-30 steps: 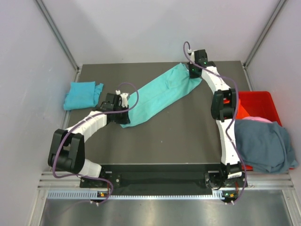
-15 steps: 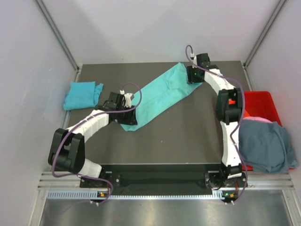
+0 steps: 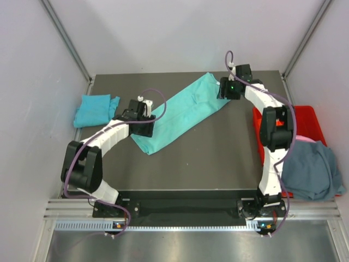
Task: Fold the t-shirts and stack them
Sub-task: Fold the tshirt
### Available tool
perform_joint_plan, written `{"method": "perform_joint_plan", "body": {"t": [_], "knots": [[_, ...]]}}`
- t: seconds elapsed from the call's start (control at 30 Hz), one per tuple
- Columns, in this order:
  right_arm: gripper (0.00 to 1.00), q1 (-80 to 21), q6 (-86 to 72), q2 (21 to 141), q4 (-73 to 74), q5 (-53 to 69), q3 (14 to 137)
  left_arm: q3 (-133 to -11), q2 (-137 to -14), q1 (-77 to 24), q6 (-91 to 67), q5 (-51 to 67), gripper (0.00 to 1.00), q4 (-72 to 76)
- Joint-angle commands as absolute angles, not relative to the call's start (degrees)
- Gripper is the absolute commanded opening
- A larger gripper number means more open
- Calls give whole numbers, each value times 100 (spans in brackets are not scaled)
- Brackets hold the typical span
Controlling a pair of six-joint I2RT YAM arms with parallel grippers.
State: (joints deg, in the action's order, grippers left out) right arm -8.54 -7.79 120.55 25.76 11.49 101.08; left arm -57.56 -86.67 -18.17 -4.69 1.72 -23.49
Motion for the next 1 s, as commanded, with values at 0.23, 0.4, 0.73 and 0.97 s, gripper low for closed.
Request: {"method": "perform_joint_plan", "body": {"t": [0.23,0.4,0.73,0.97], "knots": [[56,-159,-1652,12735,2347,2144,9861,-6223,-9509,-1468,-167,-817,63,-2198],[56,-53,-1933,13051,2215,2557,9993,-6310,-9729,-1135,-123,-870,63,-2057],[51,255,-2522,13868,1863,3270,10467,-6697,-10449,-510,-254,-563,60,-2188],[27,307,-2540,13983,1881,3199,10573,-7066,-10960,-290,-387,-141,45,-2469]]}}
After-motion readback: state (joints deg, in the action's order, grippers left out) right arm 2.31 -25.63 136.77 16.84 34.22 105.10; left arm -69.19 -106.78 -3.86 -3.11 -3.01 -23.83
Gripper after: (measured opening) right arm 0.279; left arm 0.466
